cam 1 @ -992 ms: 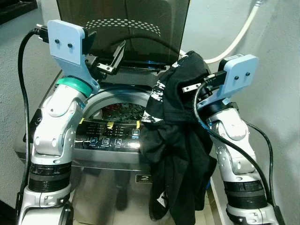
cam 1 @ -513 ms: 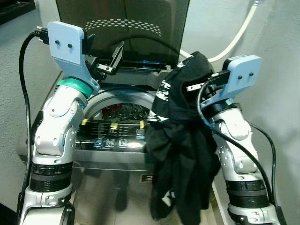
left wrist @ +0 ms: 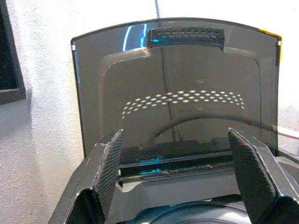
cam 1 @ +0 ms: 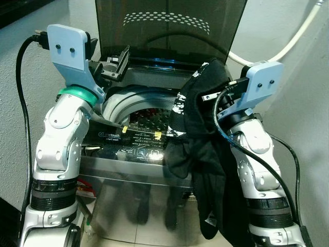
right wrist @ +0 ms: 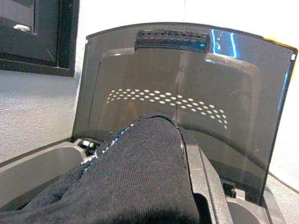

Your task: Clothes washing

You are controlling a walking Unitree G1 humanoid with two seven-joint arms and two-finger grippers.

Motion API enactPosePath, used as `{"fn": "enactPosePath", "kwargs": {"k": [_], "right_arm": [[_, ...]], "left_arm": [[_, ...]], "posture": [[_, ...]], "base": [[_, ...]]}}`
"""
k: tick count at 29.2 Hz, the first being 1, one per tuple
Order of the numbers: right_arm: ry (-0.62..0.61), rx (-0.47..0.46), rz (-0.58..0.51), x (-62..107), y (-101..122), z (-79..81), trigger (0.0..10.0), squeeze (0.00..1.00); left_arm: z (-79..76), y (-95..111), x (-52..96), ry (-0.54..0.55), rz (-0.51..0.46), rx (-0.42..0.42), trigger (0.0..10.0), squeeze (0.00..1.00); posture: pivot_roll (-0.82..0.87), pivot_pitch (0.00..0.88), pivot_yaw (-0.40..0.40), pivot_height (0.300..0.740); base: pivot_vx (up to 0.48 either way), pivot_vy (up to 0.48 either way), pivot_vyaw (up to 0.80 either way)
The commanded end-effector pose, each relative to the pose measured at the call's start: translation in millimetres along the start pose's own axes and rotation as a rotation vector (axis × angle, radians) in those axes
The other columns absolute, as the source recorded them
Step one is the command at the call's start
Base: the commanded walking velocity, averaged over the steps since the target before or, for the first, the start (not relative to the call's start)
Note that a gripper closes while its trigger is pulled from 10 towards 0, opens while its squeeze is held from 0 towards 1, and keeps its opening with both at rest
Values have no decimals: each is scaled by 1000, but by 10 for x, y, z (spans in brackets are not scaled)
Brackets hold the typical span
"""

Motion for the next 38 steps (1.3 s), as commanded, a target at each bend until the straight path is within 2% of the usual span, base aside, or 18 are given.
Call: {"fn": "enactPosePath", "kwargs": {"k": [1,3,5,7,9,11,13,14,16,18,19,20,25,29,32,35,37,38], "right_arm": [[-19,4,-9,2,20,-39,10000,0],[-19,4,-9,2,20,-39,10000,0],[-19,2,-18,-8,45,-43,10000,0],[14,-25,-60,-51,157,-34,10000,0],[14,-25,-60,-51,157,-34,10000,0],[82,-62,-173,-171,462,-93,10000,0],[94,-70,-228,-250,618,-153,10000,0],[94,-70,-228,-250,618,-153,10000,0],[84,-68,-302,-405,840,-260,10000,0],[84,-68,-302,-405,840,-260,10000,0],[96,-86,-375,-543,1039,-251,10000,0],[112,-97,-401,-576,1107,-219,10000,0],[160,-136,-439,-609,1214,-105,10000,0],[202,-159,-461,-584,1280,-29,10000,0],[227,-182,-470,-558,1318,-3,10000,0],[233,-204,-463,-521,1303,-23,10000,0],[233,-204,-463,-521,1303,-23,10000,0],[229,-209,-457,-512,1285,-33,10000,0]], "left_arm": [[-33,-23,-4,-10,9,-12,10000,0],[-33,-23,-4,-10,9,-12,10000,0],[-96,-26,18,-79,21,-28,10000,0],[-216,8,94,-254,57,-22,10000,0],[-216,8,94,-254,57,-22,10000,0],[-314,115,304,-484,124,80,10000,0],[-394,137,440,-590,164,133,10000,0],[-394,137,440,-590,164,133,10000,0],[-595,86,666,-740,234,235,10000,0],[-595,86,666,-740,234,235,10000,0],[-780,-99,691,-755,263,318,10000,0],[-849,-174,682,-756,273,348,10000,0],[-1024,-375,655,-812,311,391,10000,0],[-1035,-515,558,-797,349,392,10000,0],[-946,-627,389,-719,360,328,10000,0],[-754,-735,135,-538,348,208,10000,0],[-754,-735,135,-538,348,208,10000,0],[-688,-754,64,-481,340,186,7020,0]], "posture": [[48,11,11,740],[48,11,11,740],[48,11,12,740],[48,12,11,740],[48,12,11,740],[42,15,10,740],[42,14,9,740],[42,14,9,740],[42,15,5,740],[42,15,5,740],[43,15,-8,740],[44,15,-10,740],[45,19,-17,740],[39,22,-15,740],[26,26,-4,740],[20,28,1,740],[20,28,1,740],[18,28,3,740]], "base": [[0,0,0],[0,0,0],[0,0,0],[0,0,0],[0,0,0],[0,0,0],[0,0,0],[0,0,0],[0,0,0],[0,0,0],[0,0,0],[0,0,0],[0,0,0],[0,0,0],[0,0,0],[0,0,0],[0,0,0],[0,0,0]]}}
Point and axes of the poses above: a point about 5 cm out from each wrist's last joint towards the gripper, its own x axis pointing back from the gripper into the wrist, its own y axis along the axis of the wrist's last joint, z = x × y, the point moved 3 cm from there along -x, pointing out of the wrist towards the gripper, and after that the axes turned 14 degrees about x, right-handed, at the moved point
